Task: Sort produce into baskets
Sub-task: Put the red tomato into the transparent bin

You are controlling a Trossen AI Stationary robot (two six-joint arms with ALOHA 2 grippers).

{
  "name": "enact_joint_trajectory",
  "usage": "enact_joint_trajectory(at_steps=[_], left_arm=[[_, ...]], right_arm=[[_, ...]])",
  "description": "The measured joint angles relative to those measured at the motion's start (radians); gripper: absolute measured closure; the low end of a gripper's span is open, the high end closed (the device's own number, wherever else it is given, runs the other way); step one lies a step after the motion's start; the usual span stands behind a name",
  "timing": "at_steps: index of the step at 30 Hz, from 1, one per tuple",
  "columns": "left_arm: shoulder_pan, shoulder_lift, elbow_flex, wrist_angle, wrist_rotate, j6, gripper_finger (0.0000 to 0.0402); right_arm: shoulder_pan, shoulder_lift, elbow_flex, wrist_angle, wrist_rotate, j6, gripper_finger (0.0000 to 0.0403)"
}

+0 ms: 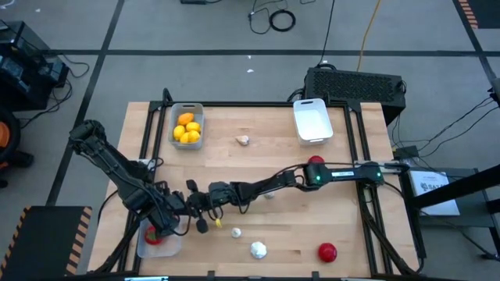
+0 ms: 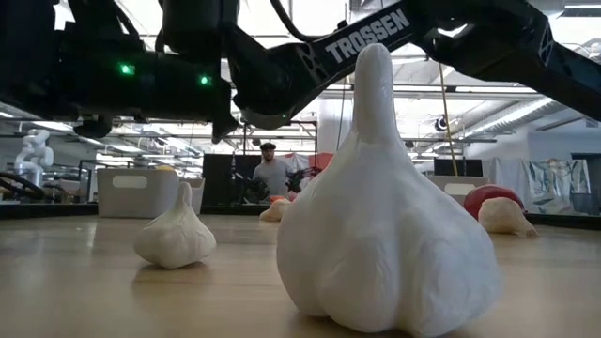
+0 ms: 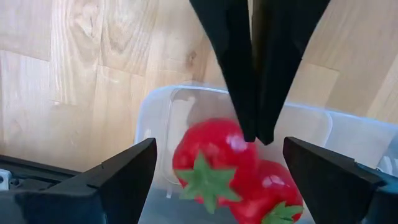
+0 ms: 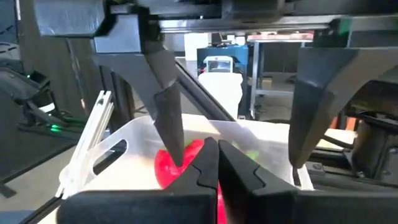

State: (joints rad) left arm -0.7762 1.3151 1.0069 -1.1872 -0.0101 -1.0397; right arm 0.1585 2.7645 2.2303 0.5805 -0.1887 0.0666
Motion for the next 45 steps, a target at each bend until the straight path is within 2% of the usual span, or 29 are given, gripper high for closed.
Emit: enact_joint_trajectory(at_steps=[4,8,12,17,21,23,25,28,32,37,41,43,45], left_arm=[[0.004,0.0,0.0,0.0,0.005,0.0,0.0049],[0.004,0.0,0.0,-0.001,0.019,-0.018,0.0049],[0.004,0.0,0.0,-0.008,0.005,-0.026,0.0049],[0.004,0.0,0.0,-0.001,-0.035,-0.032,0.0049],[0.014,0.0,0.001,0.016,-0.08,-0.075,0.0049],[0.028,0.0,0.001,0.032,-0.111,-0.077,0.0049],[0.039,0.0,0.001,0.036,-0.186,-0.077,0.0049],[0.053,0.0,0.001,0.062,-0.327,-0.013,0.0049],[0.086,0.0,0.001,0.13,-0.473,0.143,0.0049],[0.135,0.0,0.001,0.168,-0.653,0.256,0.0049],[0.181,0.0,0.001,0.228,-0.737,0.429,0.0049],[0.206,0.0,0.0,0.274,-0.773,0.537,0.0049],[0.232,-0.007,-0.024,0.323,-0.811,0.621,0.0049]], right_arm=[[-0.007,-0.028,0.0,-0.021,-0.01,0.0,0.0403],[-0.022,-0.098,0.0,-0.236,-0.122,-0.004,0.0402],[-0.042,-0.189,0.0,-0.618,-0.169,-0.057,0.0402],[-0.076,-0.31,0.0,-1.205,-0.166,-0.221,0.0402],[-0.085,-0.383,0.0,-1.616,-0.102,-0.269,0.0402],[-0.079,-0.418,0.0,-1.761,-0.059,-0.286,0.0402],[-0.07,-0.454,0.0,-1.885,-0.046,-0.294,0.0402],[-0.051,-0.501,-0.001,-2.009,-0.048,-0.298,0.0402],[-0.025,-0.579,-0.002,-2.09,-0.048,-0.293,0.0402],[0.008,-0.693,-0.007,-2.15,-0.048,-0.182,0.0403],[0.035,-0.809,-0.052,-2.151,-0.043,-0.07,0.0403],[0.053,-0.876,-0.1,-2.15,-0.005,0.006,0.0403],[0.078,-0.943,-0.163,-2.148,0.09,0.107,0.0403]])
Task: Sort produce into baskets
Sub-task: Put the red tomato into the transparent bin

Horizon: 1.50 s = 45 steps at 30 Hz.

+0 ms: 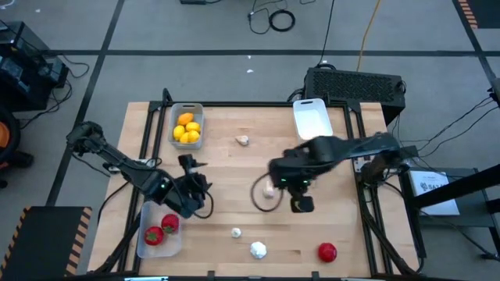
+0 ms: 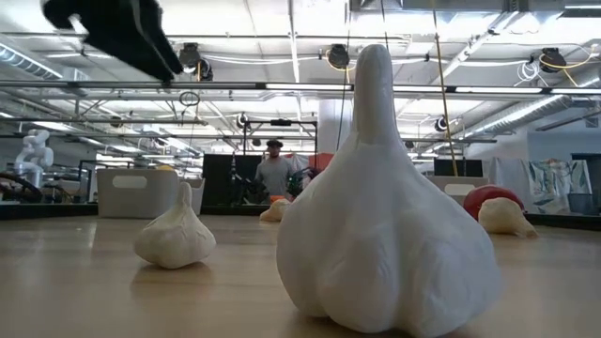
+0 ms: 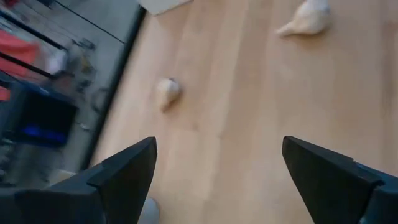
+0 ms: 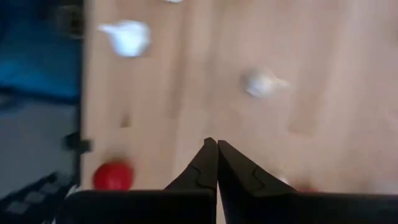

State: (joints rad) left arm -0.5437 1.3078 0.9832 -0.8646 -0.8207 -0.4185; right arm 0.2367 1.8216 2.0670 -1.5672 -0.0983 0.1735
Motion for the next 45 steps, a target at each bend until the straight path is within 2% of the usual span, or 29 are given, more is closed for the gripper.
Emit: enact_joint_trajectory(at_steps=[3,5,8,11,16,20,25,29,37,41,45], left_arm=[[0.047,-0.041,-0.09,0.075,-0.005,0.085,0.0049],[0.073,-0.089,-0.166,0.103,0.0,0.11,0.0049],[0.08,-0.202,-0.254,0.203,-0.007,0.132,0.0049],[0.08,-0.332,-0.301,0.407,0.008,0.263,0.0049],[0.088,-0.467,-0.33,0.807,0.199,0.593,0.0049],[0.087,-0.508,-0.331,0.924,0.244,0.725,0.0049],[0.119,-0.496,-0.332,0.92,0.237,0.773,0.0049],[0.147,-0.474,-0.334,0.96,0.253,0.821,0.0049],[0.188,-0.462,-0.333,1.042,0.475,0.92,0.0049],[0.211,-0.462,-0.333,1.041,0.502,0.924,0.0049],[0.235,-0.462,-0.333,1.04,0.505,0.924,0.0049]], right_arm=[[0.044,-0.116,-0.132,-0.001,0.15,0.2,0.0403],[0.072,-0.198,-0.235,-0.001,0.183,0.362,0.0403],[0.121,-0.319,-0.401,0.002,0.153,0.657,0.0403],[0.18,-0.407,-0.551,0.059,0.091,0.887,0.0396],[0.252,-0.459,-0.739,0.217,-0.042,1.137,0.0367],[0.293,-0.434,-0.82,0.349,-0.084,1.226,0.0331],[0.334,-0.375,-0.848,0.511,-0.218,1.314,0.0273],[0.372,-0.333,-0.848,0.591,-0.249,1.448,0.0226],[0.421,-0.284,-0.848,0.578,-0.246,1.599,0.0138],[0.421,-0.253,-0.848,0.579,-0.251,1.625,0.0097],[0.422,-0.206,-0.848,0.6,-0.35,1.574,0.0066]])
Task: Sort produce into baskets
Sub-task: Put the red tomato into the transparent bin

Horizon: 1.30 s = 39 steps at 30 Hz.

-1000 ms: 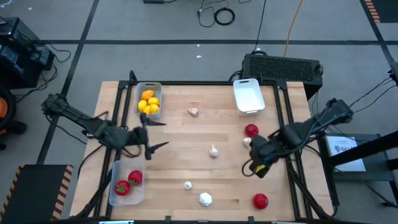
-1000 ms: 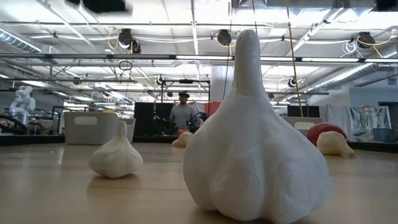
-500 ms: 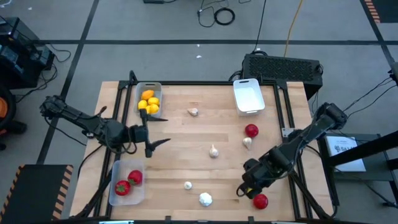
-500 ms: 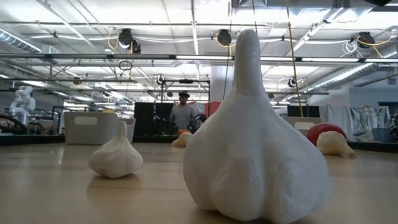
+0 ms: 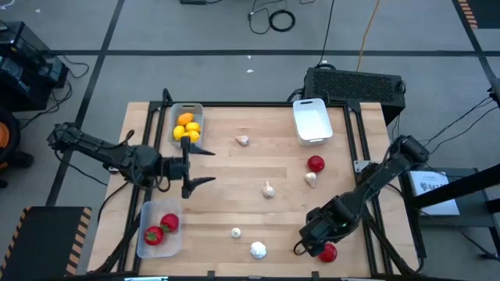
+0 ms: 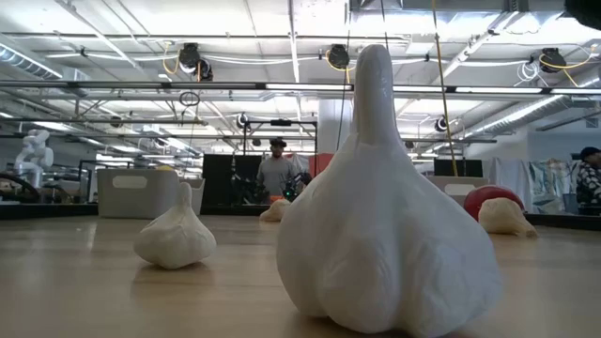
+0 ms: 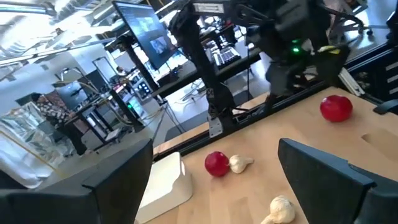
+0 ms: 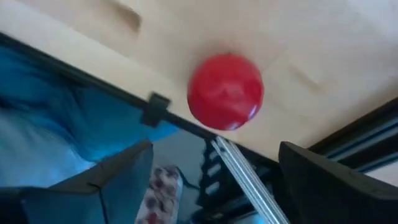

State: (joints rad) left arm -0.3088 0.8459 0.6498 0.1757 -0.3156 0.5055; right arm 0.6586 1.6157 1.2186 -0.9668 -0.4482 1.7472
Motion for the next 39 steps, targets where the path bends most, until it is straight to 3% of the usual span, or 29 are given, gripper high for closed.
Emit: enact_joint_trajectory(at_steps=[10,27,39], left_arm=[[0.024,0.032,0.0,-0.001,0.036,-0.003,0.0049],[0.023,0.039,0.001,0.0,0.036,-0.003,0.0049],[0.027,0.039,0.001,0.0,0.035,-0.004,0.0049]], right_arm=[[-0.005,0.151,0.0,0.005,-0.056,-0.241,0.0051],[0.019,0.31,0.0,0.015,-0.118,-0.327,0.0051],[0.05,0.38,0.0,0.04,-0.219,-0.376,0.0051]])
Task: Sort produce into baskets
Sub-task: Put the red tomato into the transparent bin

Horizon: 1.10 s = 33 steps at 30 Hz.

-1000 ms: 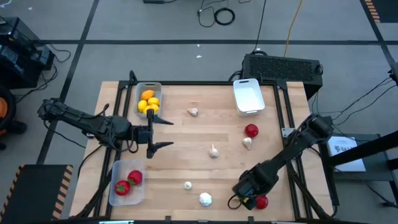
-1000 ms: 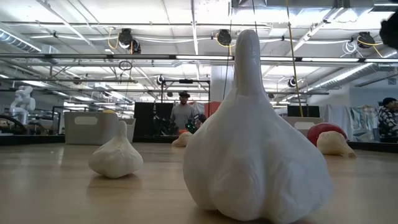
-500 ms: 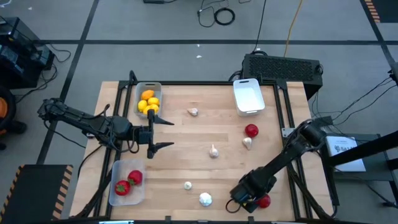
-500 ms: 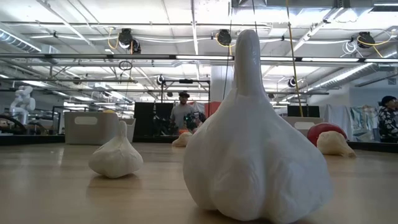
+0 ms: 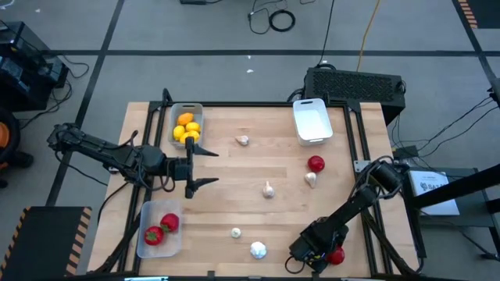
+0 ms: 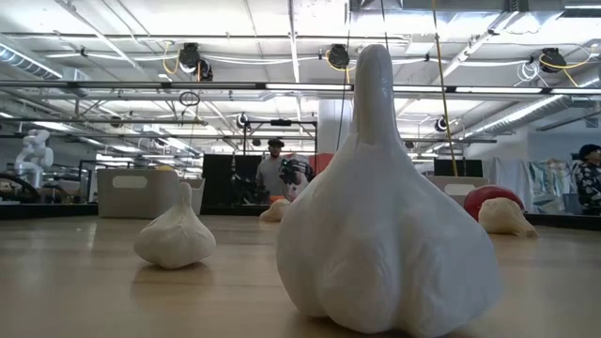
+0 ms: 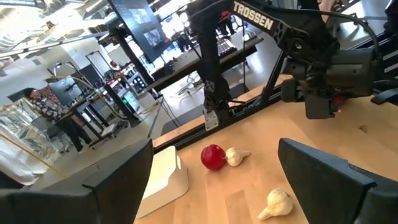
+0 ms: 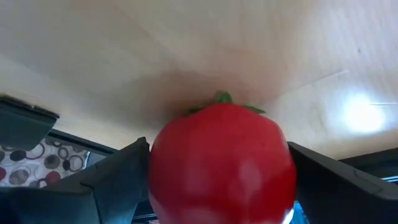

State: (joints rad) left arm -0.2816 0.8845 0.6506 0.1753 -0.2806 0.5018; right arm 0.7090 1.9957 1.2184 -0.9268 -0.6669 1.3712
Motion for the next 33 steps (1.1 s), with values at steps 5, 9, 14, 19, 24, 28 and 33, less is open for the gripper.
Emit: enact_joint_trajectory(at_steps=[5,9,14,19,24,28,33], left_arm=[[0.002,0.0,0.0,0.0,0.0,0.0,0.0049],[0.003,0.0,0.0,-0.001,-0.001,0.0,0.0049],[0.017,0.0,0.0,-0.013,-0.002,-0.01,0.0049],[0.046,-0.003,0.003,-0.111,-0.008,-0.028,0.0049],[0.087,-0.003,0.077,-0.333,-0.011,-0.116,0.0049],[0.123,-0.003,0.171,-0.523,-0.012,-0.17,0.0049],[0.185,-0.004,0.258,-0.705,-0.073,-0.242,0.0049]], right_arm=[[0.0,0.0,0.0,0.0,-0.001,-0.009,0.0076],[-0.001,0.0,0.002,0.001,-0.012,-0.036,0.0099],[-0.008,-0.013,0.019,-0.002,-0.045,-0.057,0.0107],[-0.058,-0.047,0.055,0.0,0.04,-0.109,0.0108],[-0.155,-0.063,0.106,0.002,0.278,-0.252,0.0109],[-0.248,-0.063,0.139,0.088,0.499,-0.421,0.0108],[-0.359,-0.063,0.167,0.329,0.67,-0.705,0.0105]])
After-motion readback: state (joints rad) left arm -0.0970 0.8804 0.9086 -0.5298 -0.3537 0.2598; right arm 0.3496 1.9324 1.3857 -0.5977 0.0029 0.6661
